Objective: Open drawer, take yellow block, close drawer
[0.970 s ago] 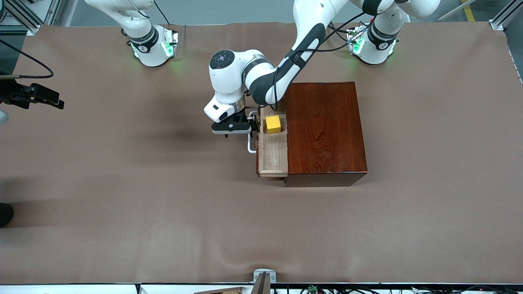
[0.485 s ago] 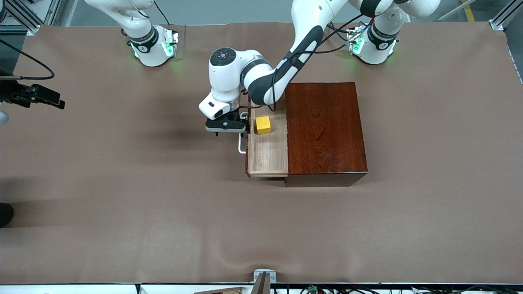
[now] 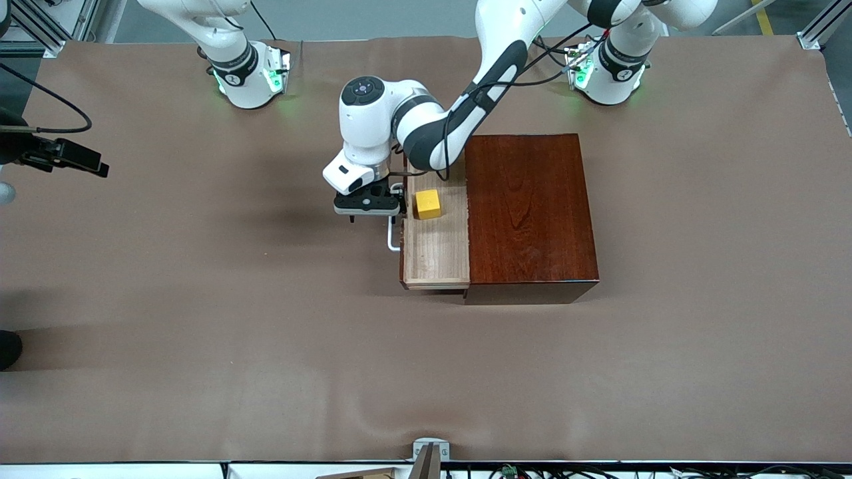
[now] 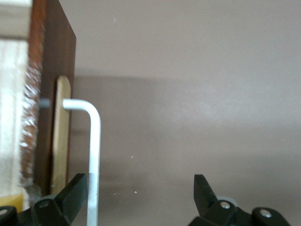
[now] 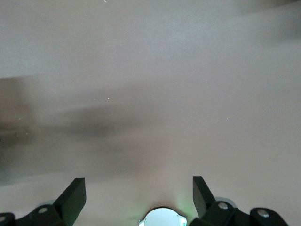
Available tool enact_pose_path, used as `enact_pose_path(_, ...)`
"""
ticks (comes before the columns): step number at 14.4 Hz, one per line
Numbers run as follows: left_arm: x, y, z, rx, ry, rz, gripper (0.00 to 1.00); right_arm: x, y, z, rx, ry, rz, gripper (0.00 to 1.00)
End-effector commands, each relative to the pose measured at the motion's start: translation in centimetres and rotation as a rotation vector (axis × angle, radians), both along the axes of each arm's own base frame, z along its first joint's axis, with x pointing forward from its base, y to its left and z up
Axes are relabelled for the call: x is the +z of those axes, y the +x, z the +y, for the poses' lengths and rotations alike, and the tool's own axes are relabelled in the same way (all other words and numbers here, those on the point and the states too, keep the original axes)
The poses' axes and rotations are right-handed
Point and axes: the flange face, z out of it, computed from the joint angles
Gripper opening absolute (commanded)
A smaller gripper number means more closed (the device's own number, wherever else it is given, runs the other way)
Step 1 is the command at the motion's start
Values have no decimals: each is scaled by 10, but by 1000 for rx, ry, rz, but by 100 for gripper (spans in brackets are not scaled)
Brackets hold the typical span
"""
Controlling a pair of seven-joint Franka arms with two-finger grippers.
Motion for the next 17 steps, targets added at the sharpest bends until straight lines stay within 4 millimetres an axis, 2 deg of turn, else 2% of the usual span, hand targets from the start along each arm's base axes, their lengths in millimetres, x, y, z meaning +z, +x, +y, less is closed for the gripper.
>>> enact_pose_path(1, 45, 13, 18, 38, 21, 13, 100, 3, 1, 20, -45, -15, 9, 100)
enact_pose_path(4, 77, 13, 30, 56, 52, 26, 100, 2, 0, 47, -124, -30, 21, 100)
enact_pose_path(5, 98, 22, 44, 80, 55, 25, 100, 1, -1, 55, -154, -39, 28, 100)
enact_pose_path(7, 148, 42, 84, 124, 66, 23, 100, -2, -2, 76, -210, -56, 36, 100)
enact_pose_path(10, 197, 72, 157, 196, 130, 66, 100, -11, -3, 108, -298, -89, 54, 100)
enact_pose_path(13, 242, 98, 235, 264, 172, 102, 100, -16, -6, 131, -356, -97, 66, 100)
enact_pose_path(17, 279, 119, 325, 187, 234, 167, 100, -23, -8, 167, -444, -50, 111, 100)
